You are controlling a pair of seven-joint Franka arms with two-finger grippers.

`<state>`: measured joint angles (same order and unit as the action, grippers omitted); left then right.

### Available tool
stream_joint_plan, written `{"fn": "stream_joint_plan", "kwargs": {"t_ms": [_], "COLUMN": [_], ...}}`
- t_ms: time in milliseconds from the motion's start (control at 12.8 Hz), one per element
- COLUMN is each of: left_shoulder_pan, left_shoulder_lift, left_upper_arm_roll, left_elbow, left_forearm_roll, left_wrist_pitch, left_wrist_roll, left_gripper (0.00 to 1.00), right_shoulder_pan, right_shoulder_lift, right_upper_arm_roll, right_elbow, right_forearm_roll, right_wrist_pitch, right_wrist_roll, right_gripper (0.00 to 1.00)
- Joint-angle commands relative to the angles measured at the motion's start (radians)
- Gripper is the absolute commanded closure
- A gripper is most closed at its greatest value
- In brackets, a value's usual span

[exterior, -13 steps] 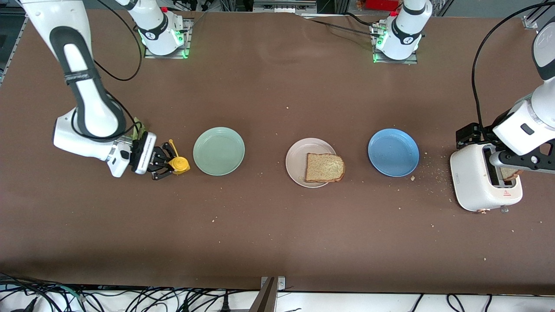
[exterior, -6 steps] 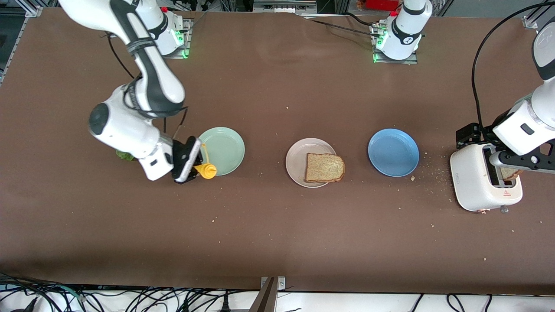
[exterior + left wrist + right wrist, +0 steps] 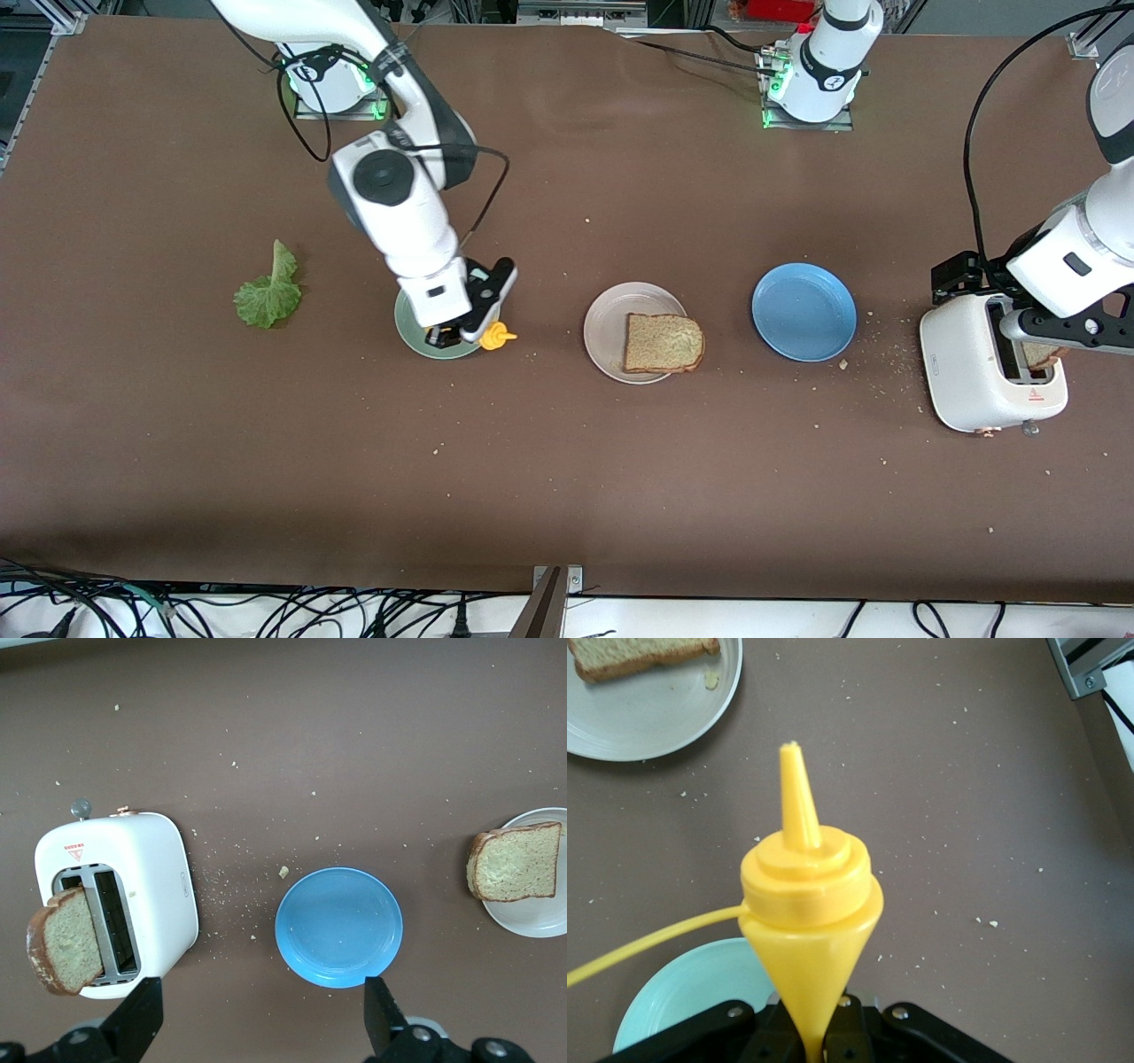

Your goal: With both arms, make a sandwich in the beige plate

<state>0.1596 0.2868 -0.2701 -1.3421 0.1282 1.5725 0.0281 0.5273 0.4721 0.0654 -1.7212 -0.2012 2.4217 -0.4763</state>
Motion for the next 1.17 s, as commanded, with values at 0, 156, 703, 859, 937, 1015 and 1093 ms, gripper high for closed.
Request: {"fn": "stream_joint_plan", "kwargs": {"t_ms": [0, 156, 703, 859, 937, 1015, 1093], "left_shoulder_pan": [0.009, 0.009, 0.009, 0.011, 0.009, 0.009, 0.009], "left_shoulder_lift": [-0.014, -0.014, -0.012, -0.012, -0.012, -0.012, -0.012], "left_upper_arm_roll": [-0.006, -0.006, -0.006, -0.006, -0.006, -0.006, -0.006], "left_elbow": [-0.006, -0.006, -0.006, -0.006, -0.005, -0.005, -0.006], "left_forearm_roll": [-0.024, -0.024, -0.024, -0.024, -0.024, -0.024, -0.024], "left_wrist_pitch": [-0.006, -0.006, -0.006, -0.006, -0.006, -0.006, -0.006], "left_wrist_roll": [-0.004, -0.004, -0.004, -0.004, -0.004, -0.004, -0.004], "left_gripper": [0.00, 0.00, 0.00, 0.00, 0.00, 0.00, 0.00], "right_shoulder_pan": [0.095, 0.190, 0.411, 0.469, 0.497, 0.516, 0.528], "right_shoulder_lift": [0.092, 0.188, 0.344, 0.388, 0.431, 0.468, 0.491], "right_upper_arm_roll": [-0.013, -0.015, -0.019, -0.030, -0.041, -0.051, -0.067], "right_elbow": [0.125, 0.275, 0.443, 0.446, 0.480, 0.517, 0.537], "right_forearm_roll": [-0.174, -0.295, -0.498, -0.541, -0.566, -0.570, -0.570], "right_wrist_pitch": [-0.096, -0.253, -0.581, -0.595, -0.598, -0.602, -0.608], "right_wrist_roll": [0.106, 0.198, 0.340, 0.442, 0.487, 0.502, 0.505], "right_gripper": [1.00, 1.00, 1.00, 1.00, 1.00, 1.00, 1.00]}}
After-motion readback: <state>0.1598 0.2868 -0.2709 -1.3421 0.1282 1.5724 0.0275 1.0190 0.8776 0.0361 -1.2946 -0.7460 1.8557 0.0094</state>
